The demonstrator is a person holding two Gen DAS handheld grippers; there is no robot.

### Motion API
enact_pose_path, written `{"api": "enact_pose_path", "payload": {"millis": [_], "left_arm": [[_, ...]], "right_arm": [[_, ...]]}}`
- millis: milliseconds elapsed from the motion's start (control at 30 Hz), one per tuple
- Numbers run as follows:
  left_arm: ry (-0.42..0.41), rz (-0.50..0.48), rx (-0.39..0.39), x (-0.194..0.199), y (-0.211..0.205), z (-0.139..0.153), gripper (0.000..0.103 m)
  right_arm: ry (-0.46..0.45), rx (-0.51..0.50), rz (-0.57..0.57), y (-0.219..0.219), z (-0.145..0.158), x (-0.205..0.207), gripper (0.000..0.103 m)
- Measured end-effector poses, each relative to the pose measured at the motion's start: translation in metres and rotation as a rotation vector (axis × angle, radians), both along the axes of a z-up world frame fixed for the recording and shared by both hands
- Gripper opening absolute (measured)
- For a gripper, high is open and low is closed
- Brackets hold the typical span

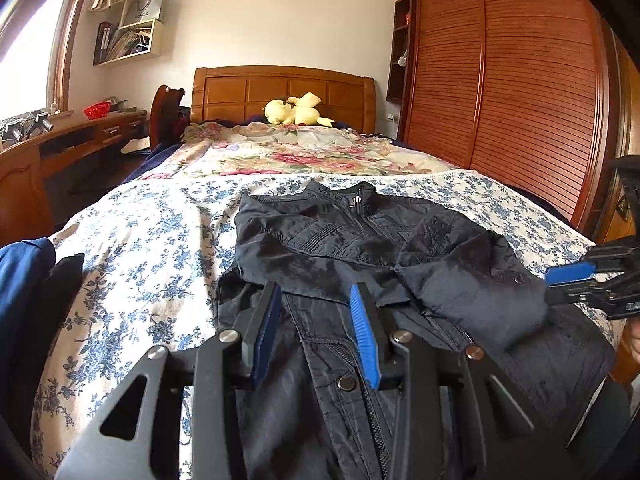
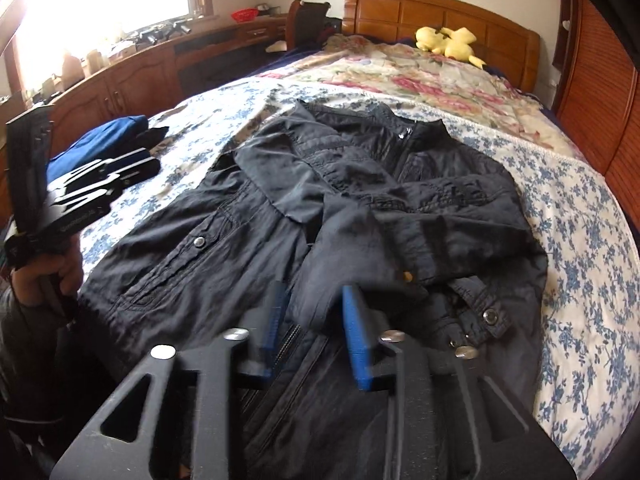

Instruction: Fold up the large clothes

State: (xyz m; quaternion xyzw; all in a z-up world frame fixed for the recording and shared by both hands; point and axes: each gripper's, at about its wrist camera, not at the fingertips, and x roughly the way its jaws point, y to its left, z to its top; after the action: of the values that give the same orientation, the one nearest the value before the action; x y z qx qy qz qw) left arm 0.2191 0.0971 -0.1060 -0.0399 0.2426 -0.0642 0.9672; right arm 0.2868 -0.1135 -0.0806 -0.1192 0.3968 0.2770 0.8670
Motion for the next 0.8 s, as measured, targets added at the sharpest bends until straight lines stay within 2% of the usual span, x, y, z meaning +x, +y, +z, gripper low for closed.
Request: {"api": "enact_pose_path", "payload": {"millis": [33, 167, 333, 667, 800], "left_arm": [[0.0, -0.001, 0.0, 0.0, -0.001, 0.0, 0.034], [0.0, -0.007, 0.0, 0.001, -0.003, 0.0, 0.034], [0.006, -0.015, 0.009, 0.002, -0.006, -0.002, 0.034], [0.042, -0.037, 0.023, 0.007, -0.013, -0.012, 0.034], [0.049, -0.042, 0.026, 0.008, -0.015, -0.014, 0.034]], "right_arm": [[-0.013, 0.002, 0.006, -0.001, 0.003, -0.003, 0.044], [-0.059, -0.021, -0.003, -0.005, 0.007, -0.004, 0.05], [-0.034, -0.044, -0.044, -0.009, -0.012, 0.02, 0.051], [0.087, -0.048, -0.16, -0.022, -0.071, 0.076, 0.051], [0.146, -0.006, -0.199, -0.03, -0.087, 0.085, 0.056]]}}
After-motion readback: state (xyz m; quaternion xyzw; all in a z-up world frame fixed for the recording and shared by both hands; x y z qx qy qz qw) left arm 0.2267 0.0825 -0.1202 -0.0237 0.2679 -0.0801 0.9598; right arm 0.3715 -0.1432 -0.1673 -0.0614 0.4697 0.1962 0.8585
